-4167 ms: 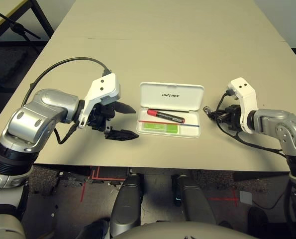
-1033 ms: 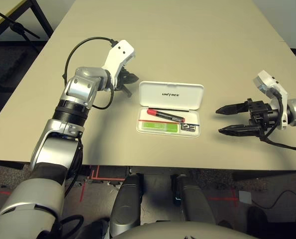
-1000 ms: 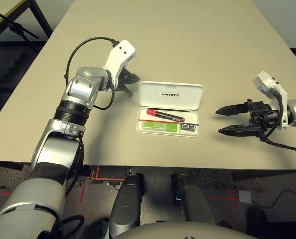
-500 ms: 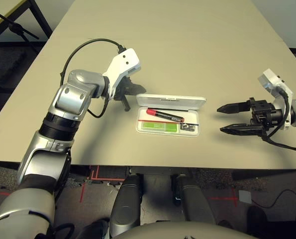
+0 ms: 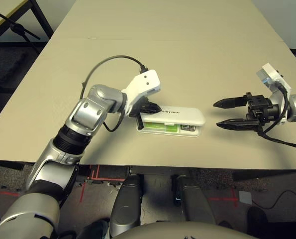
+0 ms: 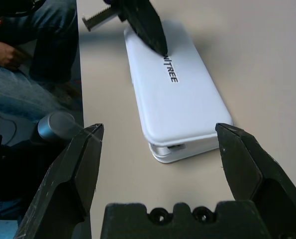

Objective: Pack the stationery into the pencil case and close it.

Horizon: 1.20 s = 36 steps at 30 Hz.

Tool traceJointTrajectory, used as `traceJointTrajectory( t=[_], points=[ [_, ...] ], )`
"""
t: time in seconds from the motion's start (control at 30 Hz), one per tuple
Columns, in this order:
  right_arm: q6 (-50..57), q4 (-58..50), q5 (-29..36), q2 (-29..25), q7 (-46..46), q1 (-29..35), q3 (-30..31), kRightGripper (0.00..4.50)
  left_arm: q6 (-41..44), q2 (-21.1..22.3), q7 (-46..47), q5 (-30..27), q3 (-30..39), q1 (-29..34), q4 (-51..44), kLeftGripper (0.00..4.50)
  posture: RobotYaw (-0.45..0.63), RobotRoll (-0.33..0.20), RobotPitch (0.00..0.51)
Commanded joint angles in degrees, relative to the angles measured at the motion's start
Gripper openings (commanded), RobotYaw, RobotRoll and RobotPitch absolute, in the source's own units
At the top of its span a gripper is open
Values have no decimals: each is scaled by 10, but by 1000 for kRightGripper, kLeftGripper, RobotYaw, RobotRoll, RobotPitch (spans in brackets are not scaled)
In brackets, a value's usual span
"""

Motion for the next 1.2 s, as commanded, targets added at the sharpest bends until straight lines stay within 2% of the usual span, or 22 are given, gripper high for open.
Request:
traceJointTrajectory(
  t=[0.03,0.6,0.8,0.9,1.0,1.13,1.2],
  points=[
    [0,-15,5,-3,-1,10,-5,4500,6,-7,-1,5,-35,4,-3,26,164,0,164],
    [3,-26,9,11,-20,15,-3,4500,30,9,1,24,-94,18,9,26,165,0,178],
    [3,-26,14,18,-23,16,-6,4500,36,-7,3,-1,-54,10,13,26,165,0,179],
    [0,-28,17,28,-30,18,-12,4500,11,-10,12,-9,-25,23,9,26,168,0,179],
    [6,-26,7,44,-83,10,-20,4500,-11,-23,53,-12,23,50,25,643,169,0,182],
    [33,-17,9,72,-162,-7,-35,4500,-50,-65,182,-10,151,74,71,2162,175,0,185],
    [15,-14,-6,89,-198,-6,-39,4500,-61,-84,251,-7,208,76,94,2895,184,0,187]
  ],
)
